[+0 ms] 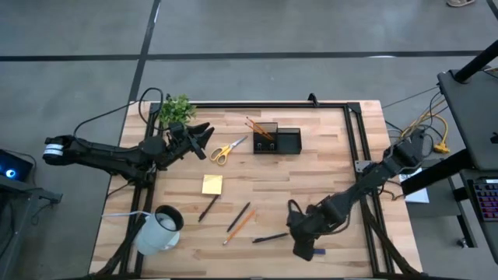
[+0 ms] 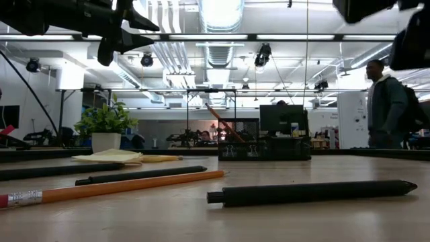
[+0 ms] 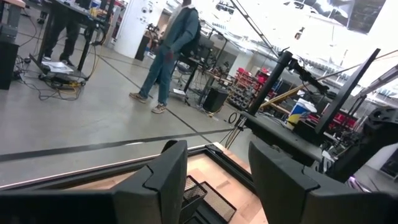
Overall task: Pick and place office supplies into organizer
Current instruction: Put the binder clip into the desk organizer
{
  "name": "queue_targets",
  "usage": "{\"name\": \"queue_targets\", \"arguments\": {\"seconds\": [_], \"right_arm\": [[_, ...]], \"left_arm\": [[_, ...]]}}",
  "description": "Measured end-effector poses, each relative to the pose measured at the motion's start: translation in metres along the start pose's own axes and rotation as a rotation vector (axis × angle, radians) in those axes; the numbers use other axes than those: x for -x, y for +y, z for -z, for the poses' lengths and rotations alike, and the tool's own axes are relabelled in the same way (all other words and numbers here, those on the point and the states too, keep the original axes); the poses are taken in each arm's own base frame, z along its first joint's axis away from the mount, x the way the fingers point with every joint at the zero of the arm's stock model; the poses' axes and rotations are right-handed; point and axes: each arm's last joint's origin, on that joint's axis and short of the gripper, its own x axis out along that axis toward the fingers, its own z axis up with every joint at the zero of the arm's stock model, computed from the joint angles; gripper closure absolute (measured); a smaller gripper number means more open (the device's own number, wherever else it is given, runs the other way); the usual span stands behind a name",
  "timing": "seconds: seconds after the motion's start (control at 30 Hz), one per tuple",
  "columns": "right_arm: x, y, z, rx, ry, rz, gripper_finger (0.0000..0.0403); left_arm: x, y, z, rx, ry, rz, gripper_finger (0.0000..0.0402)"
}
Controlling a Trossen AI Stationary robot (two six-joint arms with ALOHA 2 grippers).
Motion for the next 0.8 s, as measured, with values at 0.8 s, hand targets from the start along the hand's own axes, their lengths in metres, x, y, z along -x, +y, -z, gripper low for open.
{"name": "queue_targets", "arguments": {"seconds": [0.8], "right_arm": [[-0.056, -0.01, -0.004, -0.372, 0.103, 0.097, 0.0202]], "left_arm": [[0.0, 0.0, 0.0, -0.004, 0.0, 0.0, 0.0244]]}}
